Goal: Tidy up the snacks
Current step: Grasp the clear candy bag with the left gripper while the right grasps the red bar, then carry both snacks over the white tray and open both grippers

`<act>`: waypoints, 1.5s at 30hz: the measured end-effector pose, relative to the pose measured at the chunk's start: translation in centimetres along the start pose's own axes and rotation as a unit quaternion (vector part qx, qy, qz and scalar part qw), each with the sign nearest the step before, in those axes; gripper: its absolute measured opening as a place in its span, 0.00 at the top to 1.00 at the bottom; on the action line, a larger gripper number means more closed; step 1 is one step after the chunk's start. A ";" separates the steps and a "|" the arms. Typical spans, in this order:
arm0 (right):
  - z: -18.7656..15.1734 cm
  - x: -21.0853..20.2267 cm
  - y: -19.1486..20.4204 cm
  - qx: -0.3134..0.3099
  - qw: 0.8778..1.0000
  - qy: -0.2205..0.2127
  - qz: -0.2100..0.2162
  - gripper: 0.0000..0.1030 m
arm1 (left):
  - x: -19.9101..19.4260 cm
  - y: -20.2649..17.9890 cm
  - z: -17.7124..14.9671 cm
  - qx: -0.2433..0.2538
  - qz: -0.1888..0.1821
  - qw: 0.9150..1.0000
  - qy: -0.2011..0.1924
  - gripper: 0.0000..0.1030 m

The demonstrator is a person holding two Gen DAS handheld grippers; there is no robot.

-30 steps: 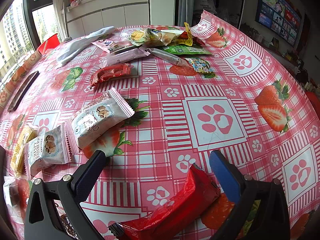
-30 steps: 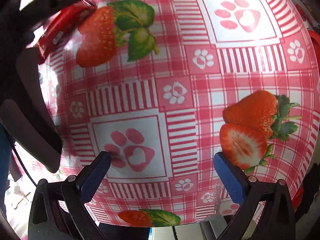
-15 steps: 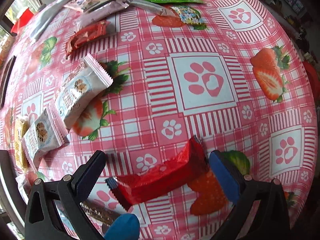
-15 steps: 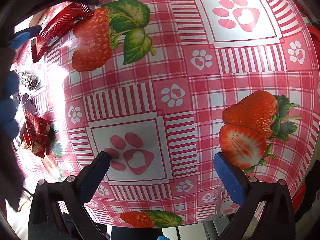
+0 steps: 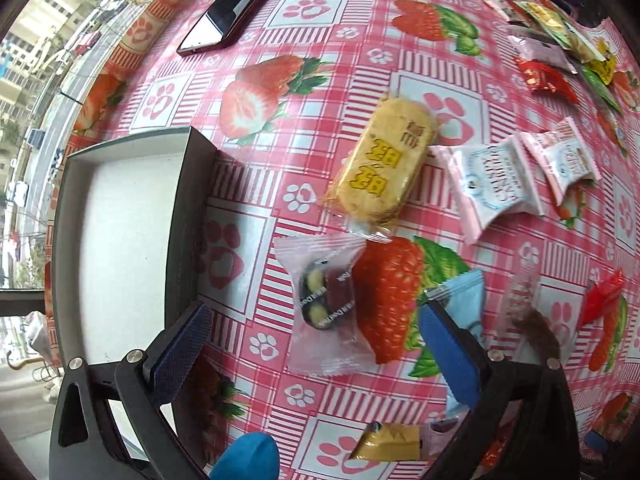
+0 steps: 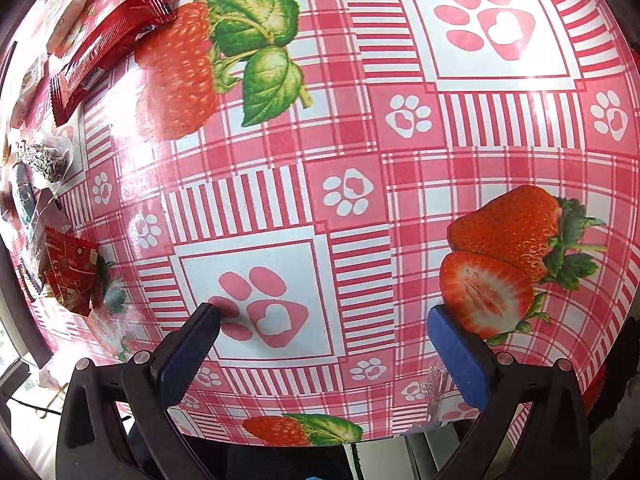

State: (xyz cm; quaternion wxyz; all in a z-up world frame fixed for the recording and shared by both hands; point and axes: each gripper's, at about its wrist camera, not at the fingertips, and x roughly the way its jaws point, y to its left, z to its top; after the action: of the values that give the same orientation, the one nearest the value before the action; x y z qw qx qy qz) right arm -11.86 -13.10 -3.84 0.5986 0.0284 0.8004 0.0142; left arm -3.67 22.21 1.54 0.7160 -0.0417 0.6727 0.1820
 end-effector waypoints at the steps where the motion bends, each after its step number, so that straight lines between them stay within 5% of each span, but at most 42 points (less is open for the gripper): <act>1: 0.5 0.1 0.4 -0.009 1.000 0.004 -0.003 0.00 | 0.7 0.2 0.1 0.003 0.000 1.000 0.006 0.00; 6: 2.5 -3.3 4.5 -0.074 0.996 -0.042 0.031 0.00 | 2.3 0.9 0.3 0.001 -0.023 1.000 0.004 0.00; 11: 5.8 -6.9 12.2 -0.220 0.967 -0.127 -0.016 0.00 | 3.4 2.6 0.8 -0.040 -0.083 0.995 0.025 0.00; 15: 7.9 -7.9 14.6 -0.302 0.940 -0.149 -0.058 0.00 | 4.0 3.4 0.9 -0.052 -0.087 0.994 0.038 0.00; 24: 10.3 -3.7 17.8 -0.494 0.846 -0.134 -0.151 0.00 | 4.1 3.5 0.7 -0.051 -0.084 0.994 0.038 0.00; 26: 10.8 -3.5 18.8 -0.493 0.850 -0.133 -0.133 0.00 | 4.0 3.4 1.0 -0.049 -0.084 0.994 0.045 0.00; 28: 11.8 -3.7 19.0 -0.466 0.871 -0.112 -0.106 0.08 | 3.7 3.1 1.1 -0.046 -0.085 0.994 0.048 0.07; 29: 12.3 -4.1 19.0 -0.451 0.883 -0.103 -0.082 0.22 | 3.3 2.9 1.2 -0.043 -0.084 0.995 0.043 0.11; 31: 12.8 -4.9 19.2 -0.426 0.895 -0.113 -0.073 0.50 | 2.3 2.4 1.1 -0.031 -0.084 0.996 0.029 0.41; 32: 12.6 -5.2 19.0 -0.416 0.899 -0.115 -0.071 0.77 | 1.8 2.1 1.1 -0.020 -0.081 0.996 0.023 0.51; 33: 13.1 -5.4 19.2 -0.404 0.905 -0.113 -0.070 0.79 | 1.6 1.9 1.1 -0.010 -0.079 0.997 0.022 0.71; 35: 13.2 -5.6 18.1 -0.373 0.920 -0.111 -0.048 0.79 | 1.5 2.0 1.0 -0.008 -0.087 0.996 0.030 0.71; 39: 13.9 -7.2 11.8 -0.252 0.962 -0.067 0.081 0.79 | -0.4 2.7 0.0 -0.013 -0.107 0.994 0.022 0.71; 45: 11.6 -8.7 8.5 -0.181 0.968 -0.059 0.164 0.79 | -4.8 2.9 -1.7 0.026 -0.112 0.993 -0.009 0.71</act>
State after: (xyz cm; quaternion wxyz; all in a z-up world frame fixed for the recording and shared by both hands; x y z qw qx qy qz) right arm 1.96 -5.32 1.64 0.6291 0.0511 0.7325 0.2550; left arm -6.33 23.45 6.64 0.7390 -0.0962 0.6616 0.0835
